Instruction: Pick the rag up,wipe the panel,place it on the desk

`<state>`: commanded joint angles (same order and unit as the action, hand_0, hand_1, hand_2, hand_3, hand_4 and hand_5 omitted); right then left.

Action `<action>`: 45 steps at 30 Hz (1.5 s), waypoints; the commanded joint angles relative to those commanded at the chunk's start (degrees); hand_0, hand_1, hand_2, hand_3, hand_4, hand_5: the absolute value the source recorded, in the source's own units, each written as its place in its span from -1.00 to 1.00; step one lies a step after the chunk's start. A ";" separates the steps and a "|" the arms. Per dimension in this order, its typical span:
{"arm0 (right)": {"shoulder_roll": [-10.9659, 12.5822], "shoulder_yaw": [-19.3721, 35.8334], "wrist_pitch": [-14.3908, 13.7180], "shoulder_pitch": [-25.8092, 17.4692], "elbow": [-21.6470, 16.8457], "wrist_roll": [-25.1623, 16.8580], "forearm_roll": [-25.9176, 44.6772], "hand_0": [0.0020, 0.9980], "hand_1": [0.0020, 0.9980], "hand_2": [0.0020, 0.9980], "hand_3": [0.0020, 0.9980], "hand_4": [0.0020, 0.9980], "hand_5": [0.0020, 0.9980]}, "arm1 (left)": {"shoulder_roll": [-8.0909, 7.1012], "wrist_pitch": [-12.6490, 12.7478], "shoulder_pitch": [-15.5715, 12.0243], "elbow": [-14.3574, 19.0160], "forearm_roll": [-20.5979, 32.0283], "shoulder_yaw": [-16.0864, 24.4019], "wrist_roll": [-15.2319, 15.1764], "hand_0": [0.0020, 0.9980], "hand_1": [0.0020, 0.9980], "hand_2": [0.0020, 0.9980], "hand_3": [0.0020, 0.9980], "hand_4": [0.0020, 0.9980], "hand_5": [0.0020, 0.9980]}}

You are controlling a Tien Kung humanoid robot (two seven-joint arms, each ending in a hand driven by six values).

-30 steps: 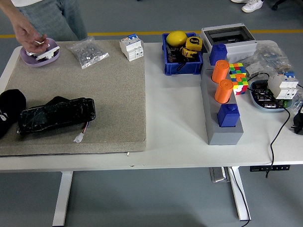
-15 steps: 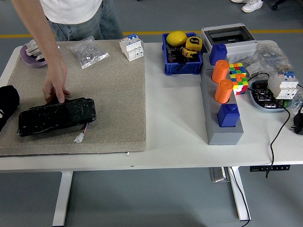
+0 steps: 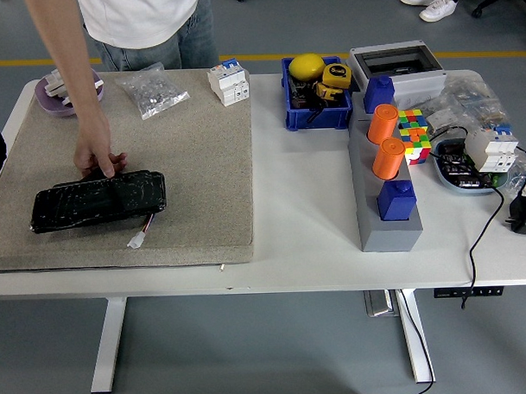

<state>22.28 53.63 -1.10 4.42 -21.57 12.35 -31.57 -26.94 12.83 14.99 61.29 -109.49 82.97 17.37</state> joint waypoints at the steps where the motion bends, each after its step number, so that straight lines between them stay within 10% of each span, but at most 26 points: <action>1: 0.03 -0.10 0.03 -0.02 0.09 -0.01 0.13 0.61 0.40 0.42 0.36 1.00 0.46 | 0.44 0.10 -0.82 1.16 -0.21 0.21 1.06 -0.55 -0.78 0.06 -0.06 -0.62 -1.00; 17: 0.18 -0.37 0.14 -0.28 0.66 -0.06 0.49 0.61 0.40 0.42 0.37 1.00 0.47 | 4.11 2.40 -7.32 9.09 -3.03 -1.03 6.09 -0.55 -0.79 0.06 -0.06 -0.63 -1.00; 45: 0.39 -0.37 0.15 -0.13 1.15 -0.16 0.89 0.60 0.41 0.42 0.37 1.00 0.47 | 6.34 5.73 -7.81 16.62 -9.67 -10.95 11.27 -0.56 -0.79 0.07 -0.05 -0.65 -1.00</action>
<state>22.67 53.27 -0.95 4.29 -20.42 12.19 -30.67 -20.60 18.56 7.18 77.91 -119.16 72.02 28.64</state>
